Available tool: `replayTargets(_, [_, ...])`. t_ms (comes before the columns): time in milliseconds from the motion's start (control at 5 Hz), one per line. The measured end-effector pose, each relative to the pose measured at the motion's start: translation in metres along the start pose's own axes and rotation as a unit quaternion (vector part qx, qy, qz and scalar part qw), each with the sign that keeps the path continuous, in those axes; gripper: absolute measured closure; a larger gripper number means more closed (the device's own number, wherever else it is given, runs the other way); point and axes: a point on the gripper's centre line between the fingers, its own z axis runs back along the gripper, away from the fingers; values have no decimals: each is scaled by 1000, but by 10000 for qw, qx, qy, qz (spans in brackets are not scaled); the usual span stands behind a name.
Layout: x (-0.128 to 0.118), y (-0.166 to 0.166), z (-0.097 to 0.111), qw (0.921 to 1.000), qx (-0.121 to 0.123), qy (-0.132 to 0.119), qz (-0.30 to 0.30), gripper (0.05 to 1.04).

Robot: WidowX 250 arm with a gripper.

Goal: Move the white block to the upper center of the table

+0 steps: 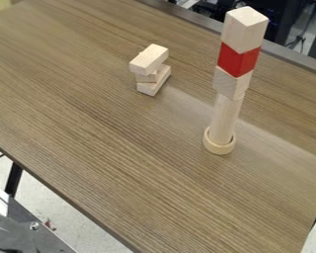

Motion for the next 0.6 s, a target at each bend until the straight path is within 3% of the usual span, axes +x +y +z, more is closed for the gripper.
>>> replayTargets(200, [17,-15,15,9980,-345,-226,-487,84])
replayTargets(400, [40,-50,47,9883,-685,-608,-1216,84])
replayTargets(600, [45,-74,65,9801,-906,-797,-1576,84])
